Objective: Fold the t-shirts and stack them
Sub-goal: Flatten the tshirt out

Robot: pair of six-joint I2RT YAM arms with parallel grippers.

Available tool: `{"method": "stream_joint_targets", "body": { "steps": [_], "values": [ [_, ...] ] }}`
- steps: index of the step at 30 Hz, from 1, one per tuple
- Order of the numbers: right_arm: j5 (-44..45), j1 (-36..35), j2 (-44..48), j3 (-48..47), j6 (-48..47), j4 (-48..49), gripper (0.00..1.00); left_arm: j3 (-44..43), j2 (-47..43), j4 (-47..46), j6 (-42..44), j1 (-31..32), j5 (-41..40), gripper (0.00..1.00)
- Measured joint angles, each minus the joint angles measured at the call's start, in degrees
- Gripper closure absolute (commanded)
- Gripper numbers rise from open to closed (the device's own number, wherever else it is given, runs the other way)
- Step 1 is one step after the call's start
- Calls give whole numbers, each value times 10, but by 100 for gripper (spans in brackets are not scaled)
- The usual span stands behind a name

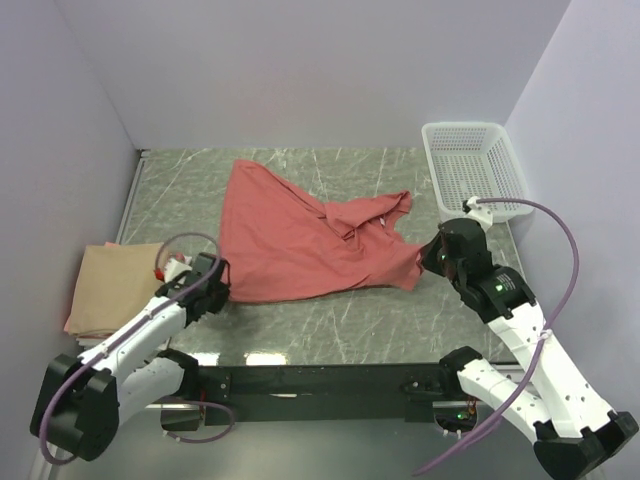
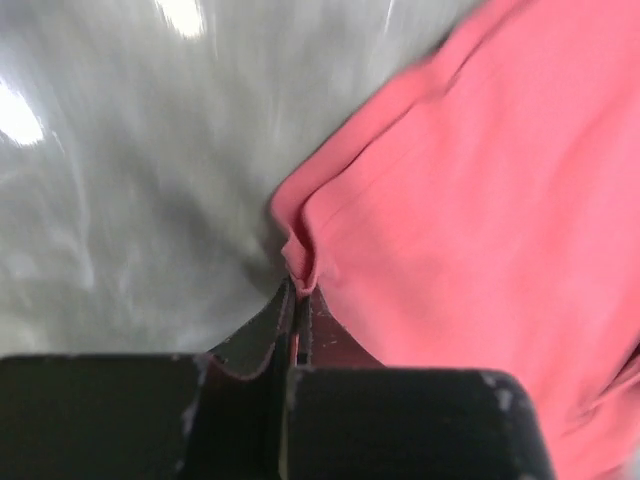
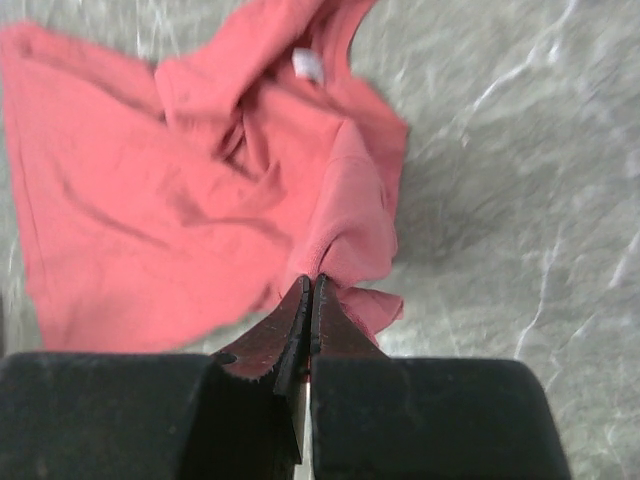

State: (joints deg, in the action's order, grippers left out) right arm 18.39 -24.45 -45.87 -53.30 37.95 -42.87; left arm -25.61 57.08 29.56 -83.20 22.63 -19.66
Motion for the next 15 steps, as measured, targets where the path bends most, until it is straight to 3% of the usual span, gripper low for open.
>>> {"method": "stream_joint_targets", "body": {
  "steps": [4, 7, 13, 15],
  "values": [
    [-64, -1, 14, 43, 3, 12, 100, -29, -15, -14, 54, -109, 0, 100],
    [-115, -28, 25, 118, 26, 43, 100, -62, -15, -23, 88, -153, -1, 100],
    [-161, -232, -32, 253, 130, 125, 100, -131, 18, -40, 127, -190, 11, 100],
    [-161, -301, -77, 254, 160, 152, 93, -139, 25, -48, 136, -195, 17, 100]
  ]
}}
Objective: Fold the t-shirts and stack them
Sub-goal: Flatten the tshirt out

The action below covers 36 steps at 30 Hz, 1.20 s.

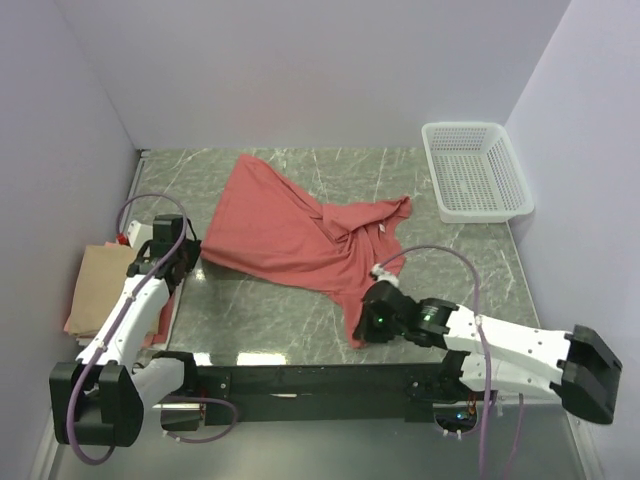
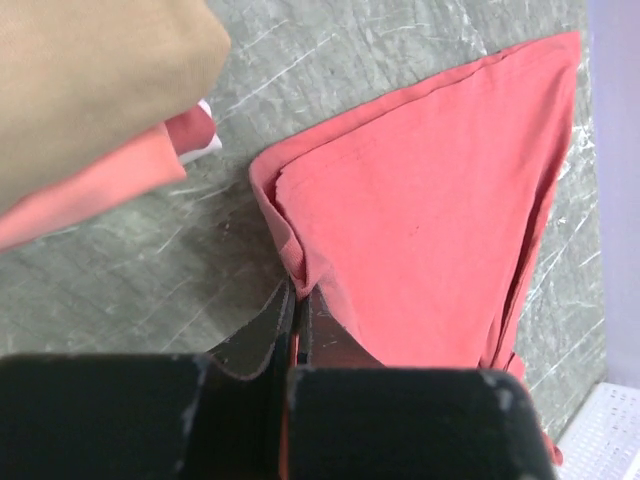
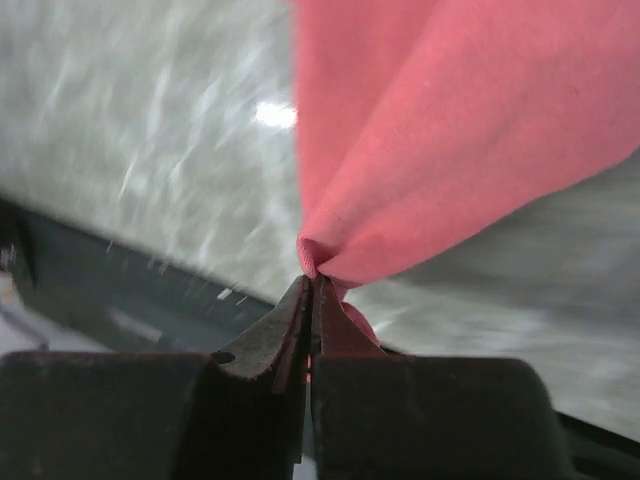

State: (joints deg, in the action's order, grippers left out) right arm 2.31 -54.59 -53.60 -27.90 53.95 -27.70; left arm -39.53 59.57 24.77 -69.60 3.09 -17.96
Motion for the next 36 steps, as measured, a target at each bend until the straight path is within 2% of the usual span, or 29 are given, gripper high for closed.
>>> {"method": "stream_joint_targets", "body": {
  "steps": [1, 2, 7, 10, 11, 13, 16, 20, 23, 30, 36],
  "values": [
    [0, -28, -16, -5, 8, 14, 89, -2, 3, -2, 2, -3, 2, 99],
    [0, -51, -32, -14, 16, 24, 78, -3, 5, -2, 5, -5, 4, 100],
    [22, -73, -40, -70, 26, 42, 75, -8, 15, -2, 17, -17, 17, 100],
    [35, -57, -14, -93, 23, 44, 52, -12, 16, -3, 22, -23, 23, 100],
    [46, -50, -11, -103, 21, 37, 40, -14, 17, -3, 25, -25, 27, 100],
    [66, -35, -11, -124, 14, 25, 34, -18, 18, -3, 29, -26, 31, 100],
    [75, 12, 3, -121, 5, 13, 34, -22, 19, -4, 35, -37, 40, 100],
    [66, 142, 43, -70, -19, 10, 39, -28, 20, -3, 45, -53, 49, 100],
    [62, 202, 32, -36, -30, 15, 49, -32, 22, -2, 50, -60, 54, 100],
    [19, 216, -23, 46, -24, 53, 52, -36, 22, -1, 61, -77, 67, 100],
    [2, 216, -49, 58, -11, 89, 51, -43, 21, 2, 72, -93, 78, 100]
  ]
}}
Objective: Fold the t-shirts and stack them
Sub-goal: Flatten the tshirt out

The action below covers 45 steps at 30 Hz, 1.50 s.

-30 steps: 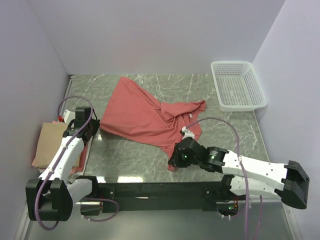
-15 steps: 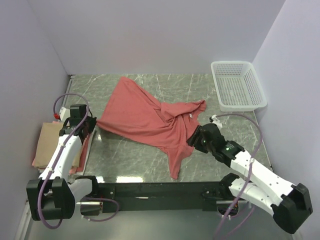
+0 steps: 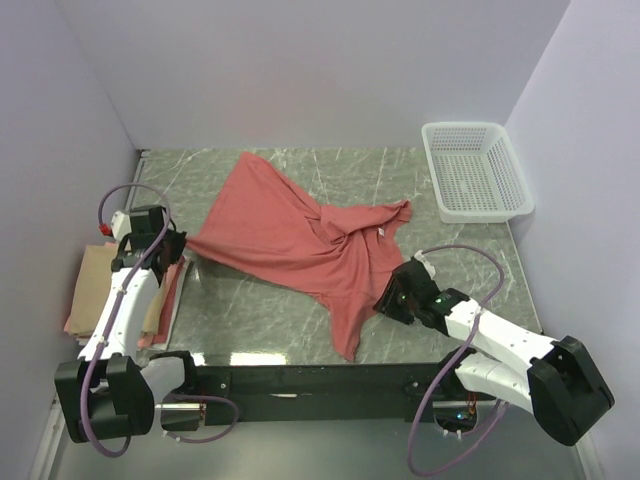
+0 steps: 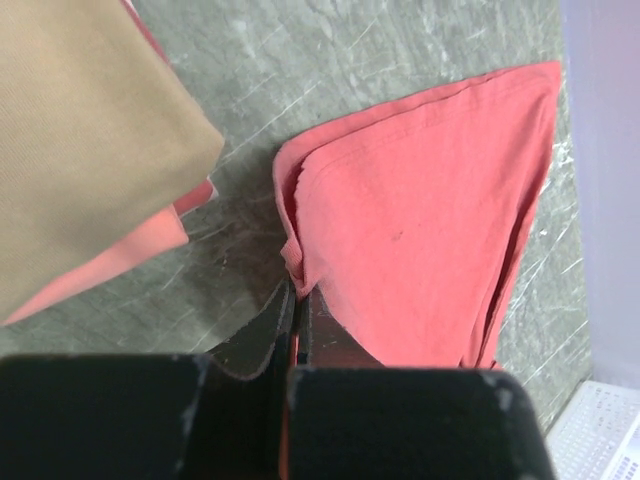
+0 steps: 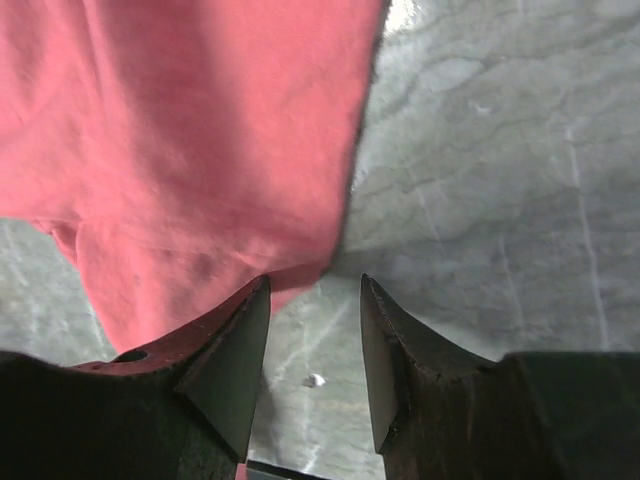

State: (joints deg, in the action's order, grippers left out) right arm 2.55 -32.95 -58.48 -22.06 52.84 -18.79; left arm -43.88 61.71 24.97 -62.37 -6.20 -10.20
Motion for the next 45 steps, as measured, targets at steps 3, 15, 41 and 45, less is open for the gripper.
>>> {"method": "stream_joint_targets", "body": {
  "steps": [3, 15, 41, 45],
  "values": [
    [0, 0, -2, 3, 9, 15, 51, -12, 0, 3, 5, -9, 3, 100],
    [5, 0, -17, 11, 33, 59, 51, -29, 0, 7, 27, -44, 24, 100],
    [108, 23, 51, -261, -38, -102, 100, -142, 10, 37, 80, -63, 89, 100],
    [135, 48, 67, -386, -72, -141, 100, -200, -11, 50, 93, -66, 101, 100]
  ]
}}
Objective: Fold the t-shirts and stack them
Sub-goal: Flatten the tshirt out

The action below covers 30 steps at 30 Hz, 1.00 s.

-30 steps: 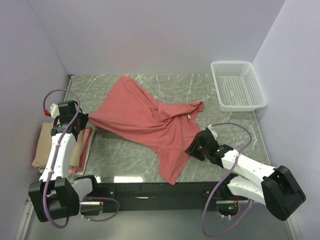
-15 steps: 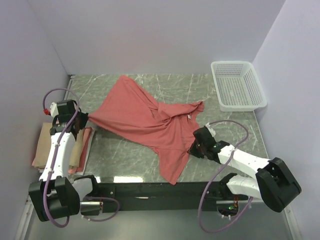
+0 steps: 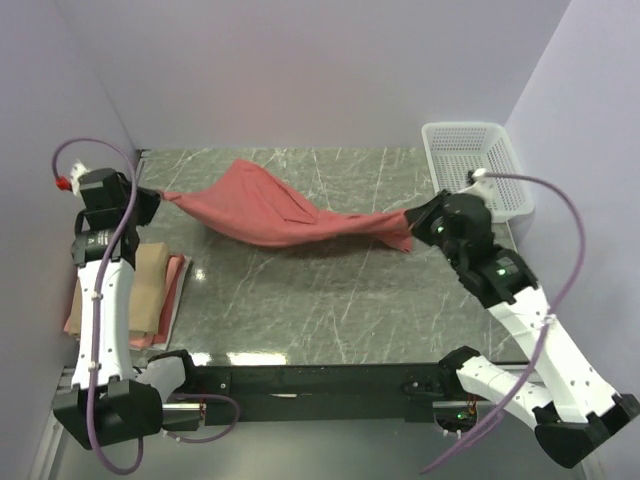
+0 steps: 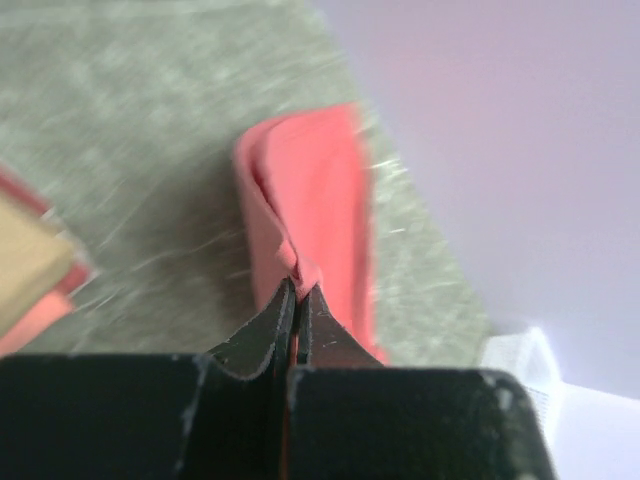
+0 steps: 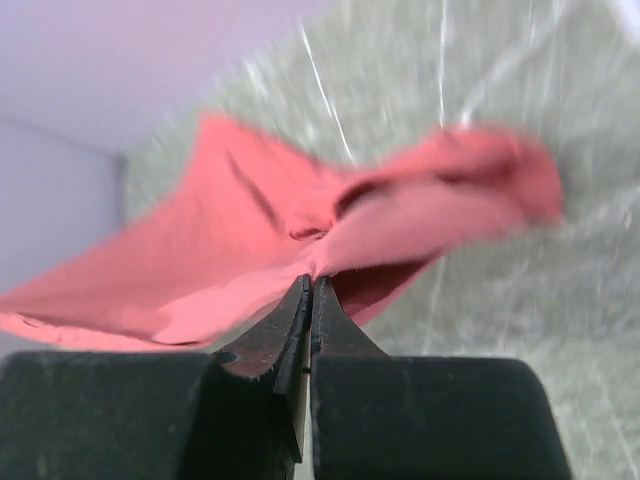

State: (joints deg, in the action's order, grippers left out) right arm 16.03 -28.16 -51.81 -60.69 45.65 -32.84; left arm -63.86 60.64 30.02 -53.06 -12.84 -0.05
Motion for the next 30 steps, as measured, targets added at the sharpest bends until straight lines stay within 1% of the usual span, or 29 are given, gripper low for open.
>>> {"method": "stream_joint_targets", "body": {
  "steps": [6, 11, 15, 20, 24, 26, 28, 30],
  "values": [
    [25, 12, 13, -156, -44, -57, 100, -117, -46, 17, 12, -1, 23, 100],
    [43, 12, 32, -272, -80, -75, 100, -225, -74, 23, 14, -1, 35, 100],
    [49, 12, 54, -314, -100, -75, 100, -278, -77, 16, 12, -1, 48, 100],
    [53, 13, 40, -334, -129, -42, 100, -282, -45, -16, -3, -1, 70, 99],
    [41, 35, -35, -335, -155, 11, 100, -263, 26, -79, -26, -1, 96, 100],
    [15, 70, -97, -347, -159, 39, 100, -262, 75, -118, -37, -1, 112, 100],
    [-21, 111, -165, -372, -156, 62, 100, -270, 147, -159, -50, -1, 128, 100],
    [-62, 149, -257, -421, -150, 90, 100, -294, 221, -182, -62, -1, 141, 100]
  ]
}}
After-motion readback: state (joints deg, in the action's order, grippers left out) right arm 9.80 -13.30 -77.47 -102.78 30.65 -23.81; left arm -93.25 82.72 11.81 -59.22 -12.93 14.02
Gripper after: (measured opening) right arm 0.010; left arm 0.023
